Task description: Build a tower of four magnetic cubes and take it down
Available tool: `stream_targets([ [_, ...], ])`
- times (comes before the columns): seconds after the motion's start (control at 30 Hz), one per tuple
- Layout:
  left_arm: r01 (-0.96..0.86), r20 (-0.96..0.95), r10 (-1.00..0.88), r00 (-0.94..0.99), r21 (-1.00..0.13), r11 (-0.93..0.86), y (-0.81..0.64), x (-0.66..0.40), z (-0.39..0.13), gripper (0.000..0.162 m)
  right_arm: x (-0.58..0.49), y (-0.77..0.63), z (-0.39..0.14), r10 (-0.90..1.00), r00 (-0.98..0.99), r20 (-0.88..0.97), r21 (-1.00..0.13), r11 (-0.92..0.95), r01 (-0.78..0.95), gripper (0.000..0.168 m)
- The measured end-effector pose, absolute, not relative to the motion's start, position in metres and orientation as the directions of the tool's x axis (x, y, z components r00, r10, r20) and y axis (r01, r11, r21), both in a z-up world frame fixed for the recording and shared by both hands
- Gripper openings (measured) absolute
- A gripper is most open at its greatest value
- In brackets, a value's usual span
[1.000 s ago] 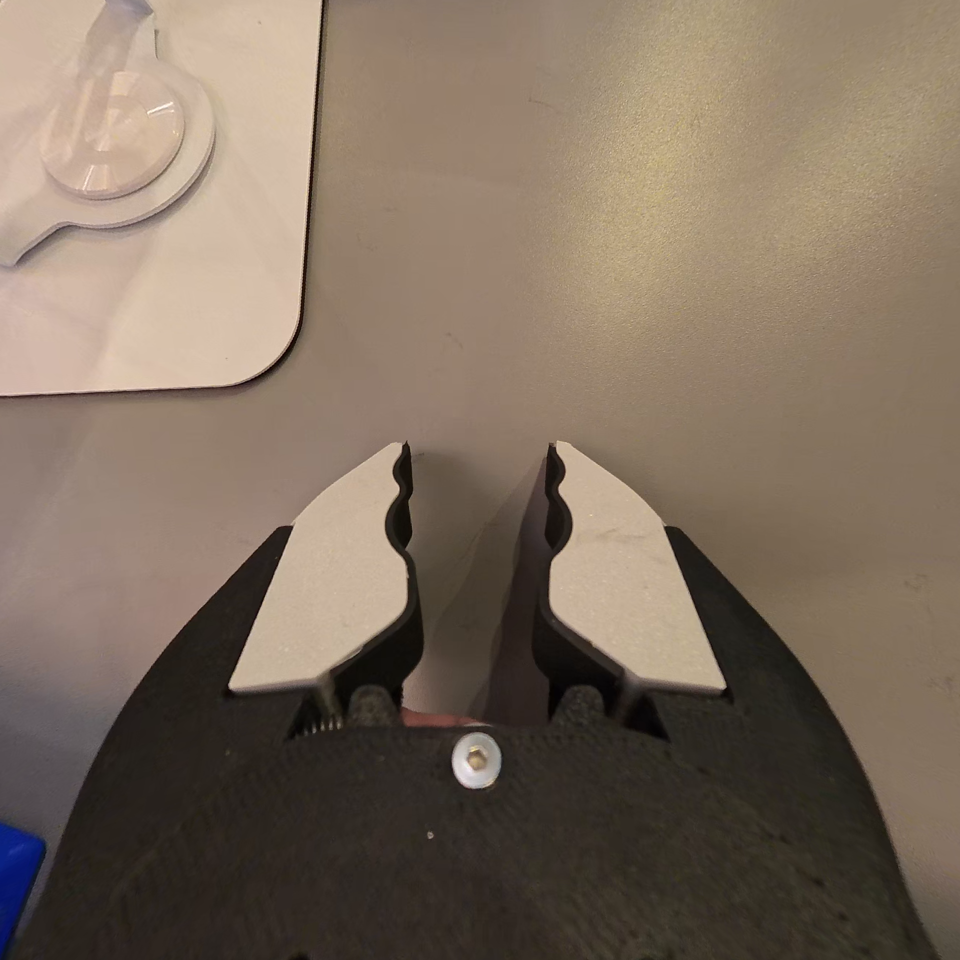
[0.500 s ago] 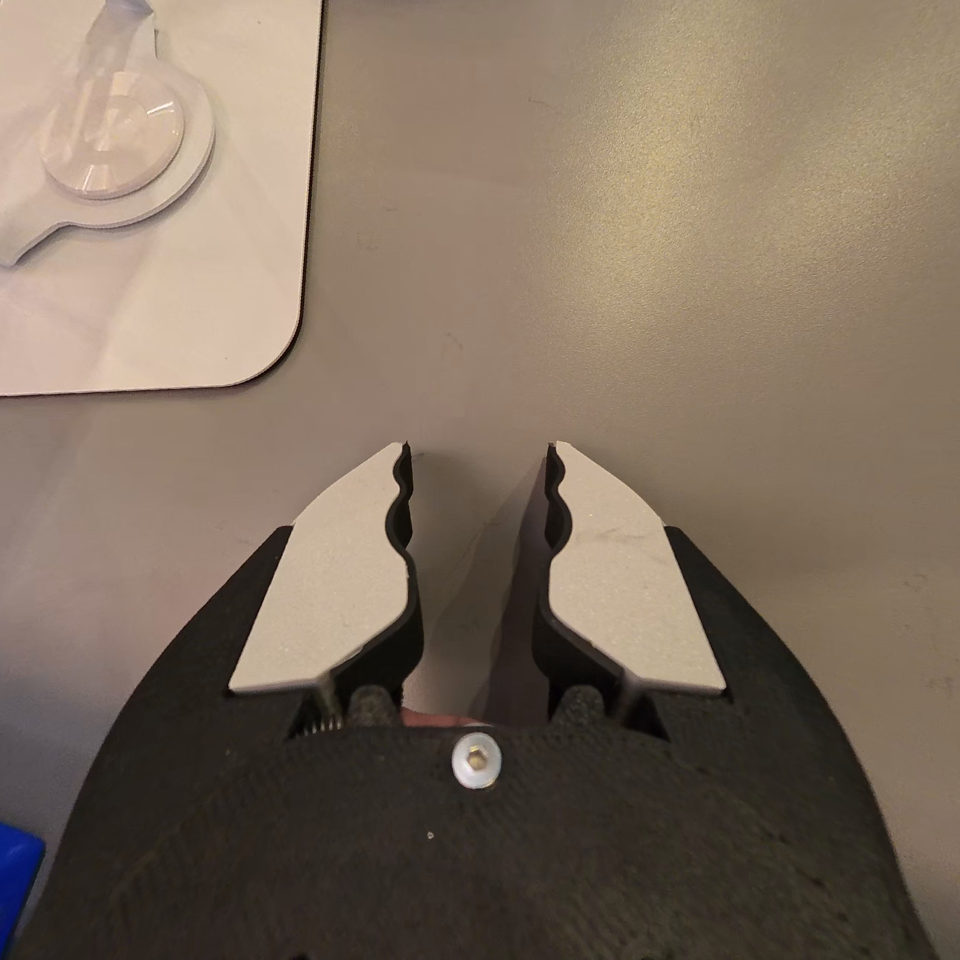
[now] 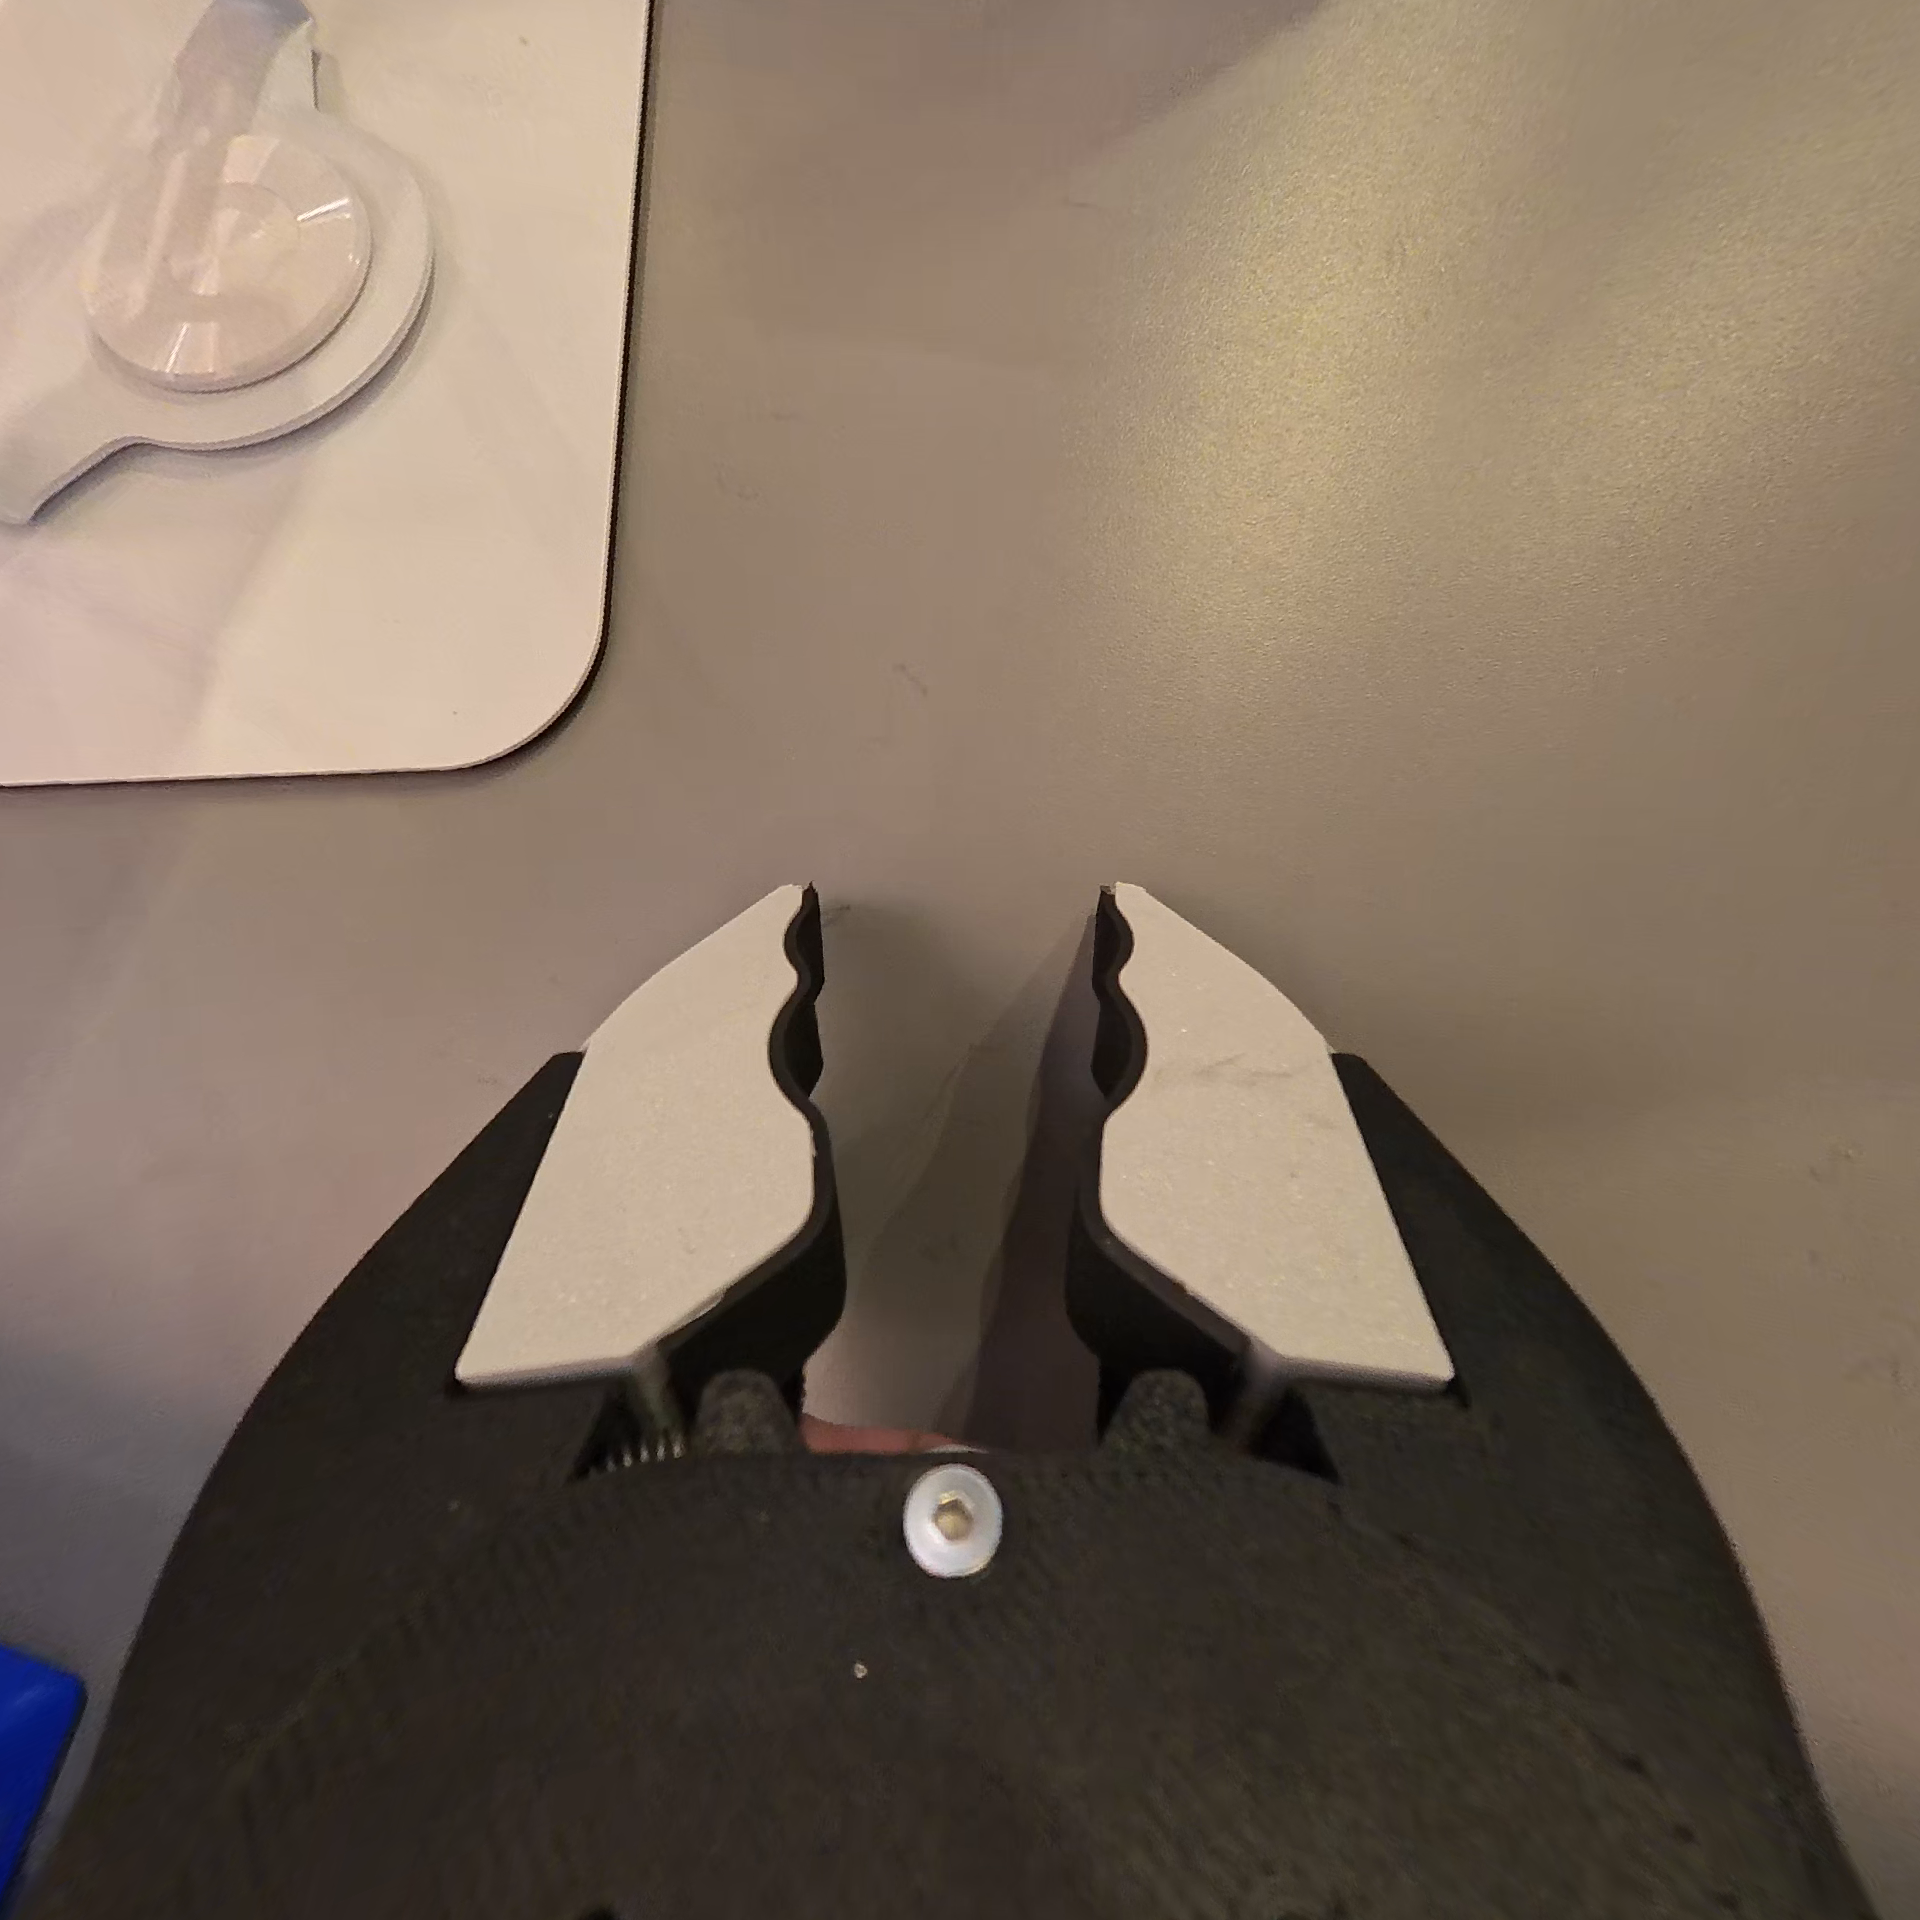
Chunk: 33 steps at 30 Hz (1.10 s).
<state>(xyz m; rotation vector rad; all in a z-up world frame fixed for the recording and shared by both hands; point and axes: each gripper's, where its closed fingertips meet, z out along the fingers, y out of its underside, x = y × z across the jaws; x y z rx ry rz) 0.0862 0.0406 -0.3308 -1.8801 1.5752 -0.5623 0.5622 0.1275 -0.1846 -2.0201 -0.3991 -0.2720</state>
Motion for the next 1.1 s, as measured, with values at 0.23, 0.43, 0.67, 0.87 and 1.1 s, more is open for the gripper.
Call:
stream_targets([
  [0.23,-0.716,-0.069,-0.976,0.205,-0.691,-0.102,0.042,0.086,-0.331,0.050,0.502,0.113,-0.131,0.231,0.877,0.422,-0.890,-0.081,0.450,0.000],
  [0.43,-0.717,-0.099,-0.973,0.210,-0.692,-0.085,0.044,0.088,-0.330,0.044,0.381,0.089,-0.148,0.412,0.702,0.580,-0.804,0.152,0.575,0.000],
  [0.67,-0.717,-0.136,-0.968,0.209,-0.695,-0.057,0.045,0.093,-0.329,0.036,0.243,0.053,-0.240,0.635,0.470,0.612,-0.734,0.237,0.636,0.000],
  [0.87,-0.707,-0.160,-0.965,0.208,-0.707,-0.036,0.046,0.100,-0.326,0.032,0.216,0.056,-0.284,0.751,0.445,0.488,-0.773,0.136,0.620,0.000],
  [1.1,-0.710,-0.196,-0.950,0.244,-0.704,-0.037,0.053,0.104,-0.326,0.030,0.239,0.073,-0.282,0.737,0.522,0.429,-0.809,0.056,0.585,0.001],
])
